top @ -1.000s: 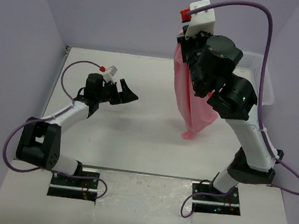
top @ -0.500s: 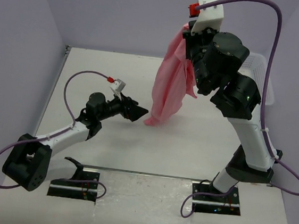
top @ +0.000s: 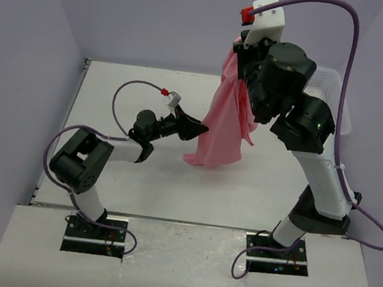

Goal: Fold and stack the t-shirts
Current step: Move the tshirt to the center of the board

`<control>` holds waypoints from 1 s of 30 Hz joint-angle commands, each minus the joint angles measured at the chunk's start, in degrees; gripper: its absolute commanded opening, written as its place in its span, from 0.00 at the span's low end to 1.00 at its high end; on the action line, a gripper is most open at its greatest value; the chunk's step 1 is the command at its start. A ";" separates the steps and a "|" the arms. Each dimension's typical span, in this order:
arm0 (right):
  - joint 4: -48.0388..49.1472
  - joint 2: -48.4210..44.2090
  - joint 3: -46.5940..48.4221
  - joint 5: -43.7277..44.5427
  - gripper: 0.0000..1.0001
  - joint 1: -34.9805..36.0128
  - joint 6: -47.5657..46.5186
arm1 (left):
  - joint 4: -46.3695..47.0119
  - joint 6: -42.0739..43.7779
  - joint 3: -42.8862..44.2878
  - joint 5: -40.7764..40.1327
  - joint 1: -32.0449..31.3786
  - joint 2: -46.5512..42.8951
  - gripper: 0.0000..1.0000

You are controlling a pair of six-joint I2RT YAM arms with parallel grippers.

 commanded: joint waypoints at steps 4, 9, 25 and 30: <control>0.79 -1.59 2.01 3.04 0.00 0.29 -1.25 | 25.51 -15.89 8.24 9.20 -2.09 14.03 0.35; 0.79 -1.94 0.96 3.48 0.00 0.29 -1.78 | 25.74 -18.04 7.56 6.58 -3.50 15.46 0.00; 0.70 -4.93 -12.58 11.82 0.00 -4.72 4.20 | -79.55 15.02 28.27 -48.60 -3.85 -36.46 0.00; -8.12 -8.62 -14.96 14.12 0.00 -4.37 9.63 | -94.51 16.86 39.18 -56.44 -3.94 -39.82 0.00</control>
